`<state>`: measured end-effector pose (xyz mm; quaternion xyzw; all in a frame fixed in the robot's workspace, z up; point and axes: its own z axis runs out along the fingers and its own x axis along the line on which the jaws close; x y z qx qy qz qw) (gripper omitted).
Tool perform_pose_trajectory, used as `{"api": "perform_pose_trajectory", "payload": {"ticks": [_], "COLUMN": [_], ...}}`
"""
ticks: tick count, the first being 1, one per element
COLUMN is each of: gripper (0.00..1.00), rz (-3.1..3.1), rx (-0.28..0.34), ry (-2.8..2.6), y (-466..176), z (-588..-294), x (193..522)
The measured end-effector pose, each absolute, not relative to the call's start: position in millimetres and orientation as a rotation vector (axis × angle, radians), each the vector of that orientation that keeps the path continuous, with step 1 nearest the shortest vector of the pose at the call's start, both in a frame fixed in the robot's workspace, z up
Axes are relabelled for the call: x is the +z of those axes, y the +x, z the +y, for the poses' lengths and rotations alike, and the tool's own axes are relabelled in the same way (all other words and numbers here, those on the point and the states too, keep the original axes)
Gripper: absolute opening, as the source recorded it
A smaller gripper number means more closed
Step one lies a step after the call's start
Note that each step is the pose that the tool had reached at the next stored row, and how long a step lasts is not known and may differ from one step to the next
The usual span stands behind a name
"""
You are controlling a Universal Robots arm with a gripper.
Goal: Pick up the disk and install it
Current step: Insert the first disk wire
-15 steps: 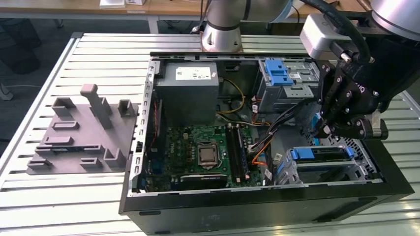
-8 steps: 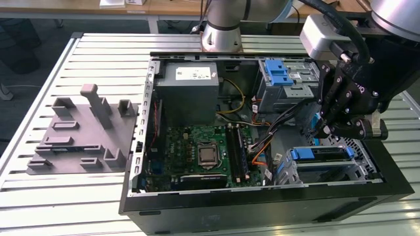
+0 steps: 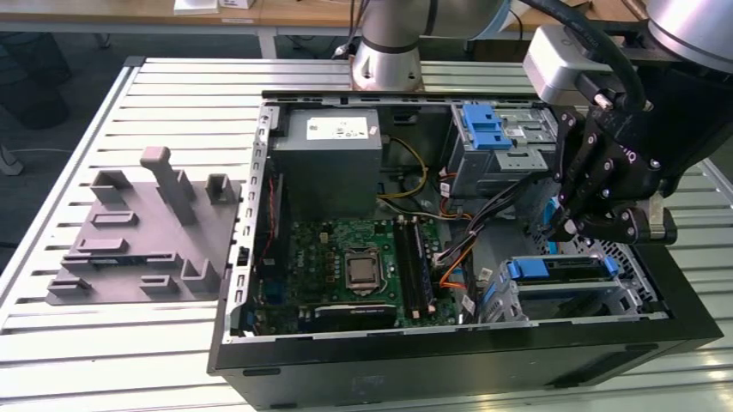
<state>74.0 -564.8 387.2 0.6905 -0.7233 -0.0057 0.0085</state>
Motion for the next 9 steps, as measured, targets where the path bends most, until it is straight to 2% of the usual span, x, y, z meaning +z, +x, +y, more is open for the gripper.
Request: {"api": "perform_pose_trajectory", "payload": {"ticks": [9], "gripper": [0.11], "rz": [-2.26], "rx": [-0.018], "ry": [2.158], "y": [74.6], "z": [-564.8], "x": [384.7]}}
